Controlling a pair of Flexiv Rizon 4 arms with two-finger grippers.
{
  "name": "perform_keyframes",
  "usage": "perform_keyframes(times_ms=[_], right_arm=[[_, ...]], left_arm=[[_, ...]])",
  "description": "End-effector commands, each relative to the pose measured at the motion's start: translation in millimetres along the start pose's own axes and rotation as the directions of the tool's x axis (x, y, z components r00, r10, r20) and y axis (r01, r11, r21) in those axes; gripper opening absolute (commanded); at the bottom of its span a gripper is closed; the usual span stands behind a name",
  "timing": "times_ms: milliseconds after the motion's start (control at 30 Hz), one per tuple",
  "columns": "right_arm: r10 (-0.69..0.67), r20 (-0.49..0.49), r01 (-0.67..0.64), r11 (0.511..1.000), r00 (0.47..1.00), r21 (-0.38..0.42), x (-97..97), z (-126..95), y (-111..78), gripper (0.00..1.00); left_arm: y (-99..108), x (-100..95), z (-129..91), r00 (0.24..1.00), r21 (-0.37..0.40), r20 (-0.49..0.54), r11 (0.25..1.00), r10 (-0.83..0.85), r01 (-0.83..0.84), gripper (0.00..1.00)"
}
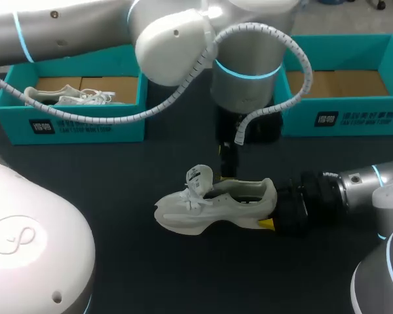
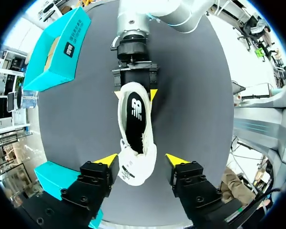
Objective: Take the shoe out of the shoebox, open the shoe tongue, remove and reinsert the insole, then place the shoe into the shoebox
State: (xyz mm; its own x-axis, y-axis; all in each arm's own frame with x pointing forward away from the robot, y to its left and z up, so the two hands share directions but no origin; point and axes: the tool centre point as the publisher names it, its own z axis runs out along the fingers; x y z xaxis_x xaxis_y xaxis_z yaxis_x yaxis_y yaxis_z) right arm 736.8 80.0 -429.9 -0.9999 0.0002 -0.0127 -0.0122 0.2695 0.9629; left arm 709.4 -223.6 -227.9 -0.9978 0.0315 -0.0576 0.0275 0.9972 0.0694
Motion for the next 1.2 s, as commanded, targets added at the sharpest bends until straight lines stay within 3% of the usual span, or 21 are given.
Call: perform_keyframes(times_ms=[33, 300, 800, 1000, 1200], right_arm=[[0.0, 0.001, 0.0, 1.0, 1.0, 0.002, -0.4, 2, -1.2, 0.0], [0.0, 0.001, 0.0, 1.0, 1.0, 0.002, -0.4, 2, -1.2, 0.0], [0.0, 0.001, 0.0, 1.0, 1.0, 0.002, -0.4, 2, -1.2, 0.0], [0.0, 0.001, 0.0, 1.0, 1.0, 0.002, -0.4, 2, -1.2, 0.0], [0.0, 0.001, 0.0, 1.0, 1.0, 0.002, -0.4, 2, -1.2, 0.0]], left_arm=[[-4, 3.8, 19, 0.999, 0.027, 0.019, 0.999, 0.032, -0.032, 0.0], [-15, -0.7, 52, 0.997, 0.066, -0.007, 0.995, 0.073, -0.072, 0.0], [-39, -13.4, 105, 0.993, 0.036, -0.06, 0.995, 0.098, -0.096, 0.0], [-44, -8.3, 123, 0.989, 0.019, -0.086, 0.993, 0.122, -0.121, 0.0], [-34, 2.2, 133, 0.986, 0.009, -0.114, 0.992, 0.123, -0.123, 0.0]])
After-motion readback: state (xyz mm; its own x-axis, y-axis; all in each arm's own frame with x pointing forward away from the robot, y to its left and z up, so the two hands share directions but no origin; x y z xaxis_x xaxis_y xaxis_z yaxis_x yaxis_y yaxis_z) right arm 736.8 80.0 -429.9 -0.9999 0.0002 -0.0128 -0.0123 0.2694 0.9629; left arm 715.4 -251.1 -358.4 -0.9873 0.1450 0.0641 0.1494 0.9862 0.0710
